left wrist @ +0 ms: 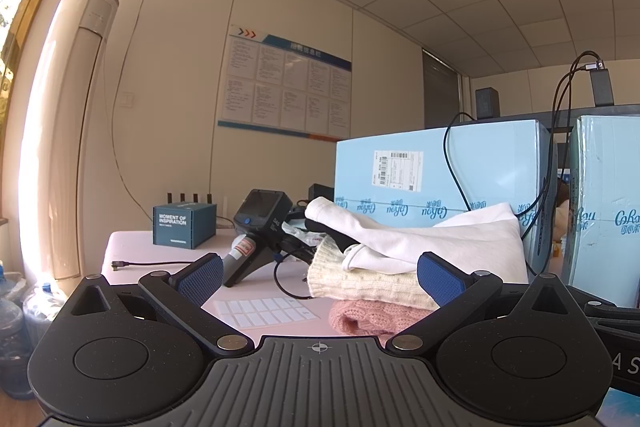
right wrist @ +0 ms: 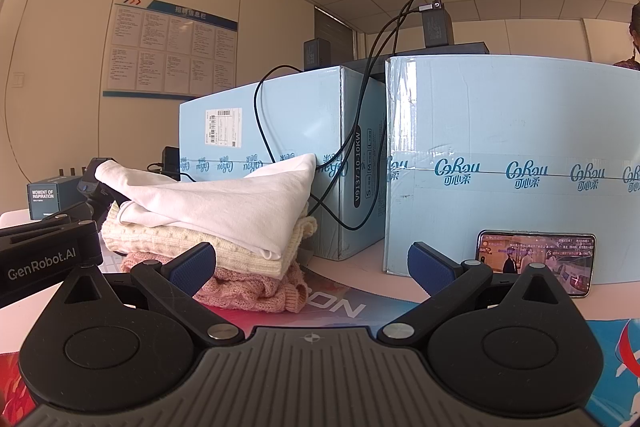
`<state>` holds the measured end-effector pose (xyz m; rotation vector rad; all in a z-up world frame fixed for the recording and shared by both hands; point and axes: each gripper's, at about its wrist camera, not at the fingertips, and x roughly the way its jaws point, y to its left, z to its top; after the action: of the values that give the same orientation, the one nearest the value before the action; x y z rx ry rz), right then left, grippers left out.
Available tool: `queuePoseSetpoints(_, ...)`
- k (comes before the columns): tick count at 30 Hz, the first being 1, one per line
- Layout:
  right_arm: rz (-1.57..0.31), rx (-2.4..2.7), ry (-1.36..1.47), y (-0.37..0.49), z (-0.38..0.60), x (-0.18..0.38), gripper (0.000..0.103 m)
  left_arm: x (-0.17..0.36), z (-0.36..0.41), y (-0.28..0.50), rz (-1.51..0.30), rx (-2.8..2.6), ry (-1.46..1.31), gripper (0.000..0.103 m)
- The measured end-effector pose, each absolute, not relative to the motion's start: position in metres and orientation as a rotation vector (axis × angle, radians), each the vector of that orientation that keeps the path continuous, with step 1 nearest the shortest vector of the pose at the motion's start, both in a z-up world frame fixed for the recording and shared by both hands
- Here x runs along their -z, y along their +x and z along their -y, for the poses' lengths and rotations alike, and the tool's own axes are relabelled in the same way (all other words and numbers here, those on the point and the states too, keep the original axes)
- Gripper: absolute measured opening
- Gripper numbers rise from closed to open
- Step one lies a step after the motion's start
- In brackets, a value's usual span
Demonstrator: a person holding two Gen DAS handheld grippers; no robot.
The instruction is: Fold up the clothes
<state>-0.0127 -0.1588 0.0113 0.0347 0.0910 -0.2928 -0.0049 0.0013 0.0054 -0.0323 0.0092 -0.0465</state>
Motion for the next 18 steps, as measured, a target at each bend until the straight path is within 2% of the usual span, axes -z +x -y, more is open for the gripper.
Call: queuePoseSetpoints(18,-0.090,0.284,0.030,-0.0123,0.1578,-0.0117,0.103,-0.0044,-0.0028,-0.0077,-0.001,0.030,-0.037,0.103)
